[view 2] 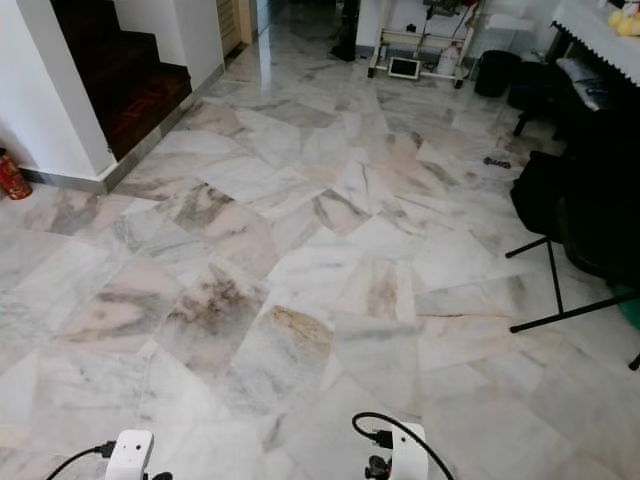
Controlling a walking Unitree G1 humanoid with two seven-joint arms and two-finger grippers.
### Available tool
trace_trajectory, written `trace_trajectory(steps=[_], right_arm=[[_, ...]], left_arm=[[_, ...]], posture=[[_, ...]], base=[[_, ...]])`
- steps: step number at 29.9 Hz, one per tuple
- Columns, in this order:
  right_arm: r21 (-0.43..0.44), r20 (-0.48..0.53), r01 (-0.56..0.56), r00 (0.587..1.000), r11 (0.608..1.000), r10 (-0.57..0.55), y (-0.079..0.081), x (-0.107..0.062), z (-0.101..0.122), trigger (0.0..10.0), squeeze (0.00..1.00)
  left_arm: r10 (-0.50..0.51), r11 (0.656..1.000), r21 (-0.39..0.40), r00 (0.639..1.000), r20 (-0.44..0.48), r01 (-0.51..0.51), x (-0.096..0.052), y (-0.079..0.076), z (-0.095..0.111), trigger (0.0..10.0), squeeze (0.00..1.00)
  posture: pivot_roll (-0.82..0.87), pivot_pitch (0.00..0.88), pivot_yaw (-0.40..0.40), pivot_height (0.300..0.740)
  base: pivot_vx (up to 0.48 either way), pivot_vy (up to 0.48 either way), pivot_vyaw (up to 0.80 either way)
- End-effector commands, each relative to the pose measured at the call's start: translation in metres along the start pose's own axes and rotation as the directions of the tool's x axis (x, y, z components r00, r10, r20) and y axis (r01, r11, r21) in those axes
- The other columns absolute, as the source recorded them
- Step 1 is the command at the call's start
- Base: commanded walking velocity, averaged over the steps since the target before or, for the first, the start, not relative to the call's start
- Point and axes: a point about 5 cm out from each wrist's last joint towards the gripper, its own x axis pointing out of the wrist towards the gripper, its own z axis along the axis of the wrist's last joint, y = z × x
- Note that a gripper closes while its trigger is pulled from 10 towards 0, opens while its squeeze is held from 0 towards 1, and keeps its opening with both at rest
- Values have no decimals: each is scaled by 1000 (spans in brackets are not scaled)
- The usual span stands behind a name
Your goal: Setting the table
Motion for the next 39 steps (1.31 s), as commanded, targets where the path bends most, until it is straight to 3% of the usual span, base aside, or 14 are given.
trace_trajectory(steps=[1,11,18,22,23,28,31,35,39], right_arm=[[36,2,11,1000,999,-11,-2,-1,-3,10000,0],[35,13,16,1000,999,-16,-4,-2,-3,10000,0],[46,42,94,994,994,-96,-35,-8,1,10000,0],[67,44,121,991,990,-124,-41,-10,0,10000,0],[107,50,137,988,985,-143,-43,-10,1,10000,0],[119,34,125,991,985,-130,-39,-8,3,10000,0],[83,15,106,994,991,-108,-34,-7,1,10000,0],[83,26,96,995,992,-99,-33,-5,8,10000,0],[77,49,88,995,993,-92,-26,-2,17,10000,0]], left_arm=[[-9,999,41,1000,-3,9,0,2,3,10000,0],[-18,997,69,1000,15,17,3,-1,16,10000,0],[-73,995,75,997,1,73,6,-24,16,10000,0],[-73,995,74,997,4,73,6,-24,19,10000,0],[-74,994,87,997,13,72,7,-23,24,10000,0],[-63,995,84,996,61,57,8,-19,40,10000,0],[-50,994,95,997,51,45,8,-17,37,10000,0],[-8,1000,23,999,52,7,7,-9,32,10000,0],[10,1000,17,999,33,-10,5,-5,24,10000,0]], posture=[[135,0,-6,740],[50,0,-11,740],[17,0,18,740],[8,0,41,740],[29,0,28,740],[66,0,-29,740],[98,0,-51,740],[119,0,-43,740],[143,0,-21,740]], base=[[0,0,0],[0,0,0],[0,0,0],[0,0,0],[0,0,0],[0,0,0],[0,0,0],[0,0,0],[0,0,0]])
